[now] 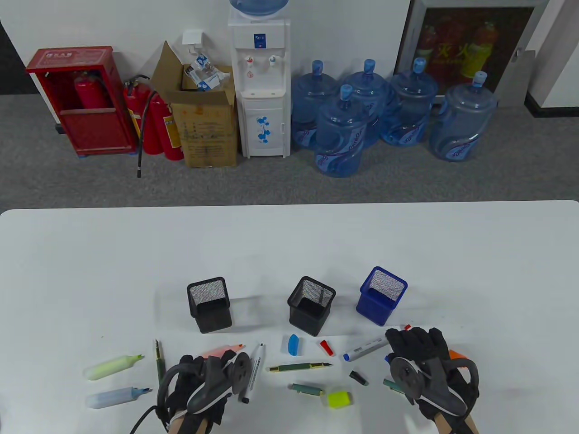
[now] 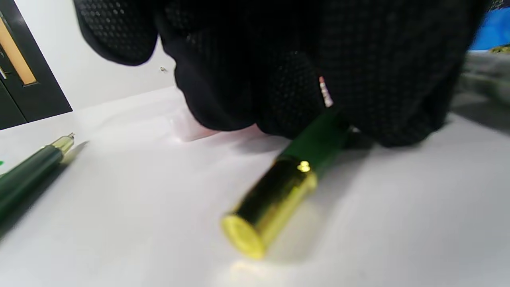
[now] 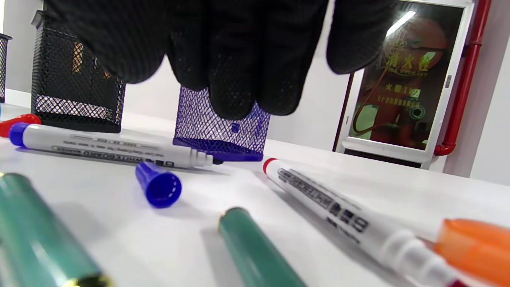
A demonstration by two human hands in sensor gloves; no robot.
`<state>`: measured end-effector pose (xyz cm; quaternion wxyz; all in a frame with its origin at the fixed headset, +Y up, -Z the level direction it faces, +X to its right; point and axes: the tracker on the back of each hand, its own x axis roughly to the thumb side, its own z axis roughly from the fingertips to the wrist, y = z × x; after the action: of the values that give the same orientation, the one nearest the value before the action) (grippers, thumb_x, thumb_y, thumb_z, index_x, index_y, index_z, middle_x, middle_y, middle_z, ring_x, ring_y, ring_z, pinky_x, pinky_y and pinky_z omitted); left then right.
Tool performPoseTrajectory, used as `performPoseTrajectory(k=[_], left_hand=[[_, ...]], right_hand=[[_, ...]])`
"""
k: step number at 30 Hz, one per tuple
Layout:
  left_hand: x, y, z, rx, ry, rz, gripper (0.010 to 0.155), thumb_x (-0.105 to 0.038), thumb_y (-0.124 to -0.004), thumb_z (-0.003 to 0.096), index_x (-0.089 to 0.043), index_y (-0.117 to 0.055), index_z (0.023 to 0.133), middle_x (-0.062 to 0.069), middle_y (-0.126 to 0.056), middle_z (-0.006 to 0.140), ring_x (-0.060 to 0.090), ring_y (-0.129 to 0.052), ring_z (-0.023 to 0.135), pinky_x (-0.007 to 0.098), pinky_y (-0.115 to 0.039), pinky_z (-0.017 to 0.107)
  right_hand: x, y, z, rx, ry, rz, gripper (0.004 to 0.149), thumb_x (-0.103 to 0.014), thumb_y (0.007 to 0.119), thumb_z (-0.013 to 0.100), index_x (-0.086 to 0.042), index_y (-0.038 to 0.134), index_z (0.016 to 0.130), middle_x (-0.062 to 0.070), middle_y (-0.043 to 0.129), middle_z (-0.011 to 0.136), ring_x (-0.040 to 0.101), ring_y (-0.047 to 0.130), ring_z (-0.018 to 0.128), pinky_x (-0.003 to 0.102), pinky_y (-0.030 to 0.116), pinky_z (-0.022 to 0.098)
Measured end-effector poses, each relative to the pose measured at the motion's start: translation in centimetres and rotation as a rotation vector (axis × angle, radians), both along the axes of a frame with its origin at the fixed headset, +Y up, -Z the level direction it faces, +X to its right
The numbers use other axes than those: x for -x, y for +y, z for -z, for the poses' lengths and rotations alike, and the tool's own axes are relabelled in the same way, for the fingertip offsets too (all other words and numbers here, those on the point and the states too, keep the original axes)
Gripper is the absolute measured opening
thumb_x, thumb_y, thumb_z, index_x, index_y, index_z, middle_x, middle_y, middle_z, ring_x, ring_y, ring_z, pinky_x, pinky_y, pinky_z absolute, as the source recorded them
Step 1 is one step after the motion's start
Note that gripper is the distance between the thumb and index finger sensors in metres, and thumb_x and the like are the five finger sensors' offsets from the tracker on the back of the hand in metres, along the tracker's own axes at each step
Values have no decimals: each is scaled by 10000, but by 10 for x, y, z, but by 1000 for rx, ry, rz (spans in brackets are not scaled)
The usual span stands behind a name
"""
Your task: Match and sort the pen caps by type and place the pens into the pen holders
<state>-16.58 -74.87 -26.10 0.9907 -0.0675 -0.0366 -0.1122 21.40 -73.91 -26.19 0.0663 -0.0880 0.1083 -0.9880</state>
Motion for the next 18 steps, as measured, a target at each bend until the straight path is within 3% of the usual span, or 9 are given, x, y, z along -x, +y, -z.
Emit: performPoseTrajectory(k=[6, 11, 15, 18], left_hand=[[-1, 0, -1, -4, -3, -2, 681, -383, -934, 327, -303, -773, 984, -40, -1077, 723, 222, -1081, 573, 609, -739, 661], [2, 17, -5, -58, 4, -52, 676, -338, -876, 364, -281, -724, 1020, -26, -1032, 791, 253, -1037, 640, 642, -693, 685], [-2, 26, -11, -169, -48, -78, 589, -295, -772, 414, -305, -710, 1000, -40, -934, 878, 280, -942, 762, 664, -633, 718], [-8, 28, -13, -213, -70, -80, 568, -273, -707, 431, -349, -667, 993, -53, -862, 915, 288, -875, 832, 664, -602, 737]], right_hand=[[-4, 4, -1, -14, -2, 15, 563, -494, 756, 396, -307, 771, 927, -74, 928, 892, 199, 926, 885, 576, 703, 717], [-4, 15, -3, -6, 15, 35, 532, -507, 842, 321, -315, 864, 817, -158, 1030, 628, 114, 1006, 739, 565, 740, 699], [7, 17, -5, 124, 32, -51, 604, -527, 877, 295, -309, 835, 857, -163, 1032, 665, 98, 1018, 673, 506, 768, 679], [16, 14, -4, 176, 37, -113, 590, -529, 908, 251, -298, 882, 794, -176, 1058, 598, 65, 1056, 582, 462, 821, 637]])
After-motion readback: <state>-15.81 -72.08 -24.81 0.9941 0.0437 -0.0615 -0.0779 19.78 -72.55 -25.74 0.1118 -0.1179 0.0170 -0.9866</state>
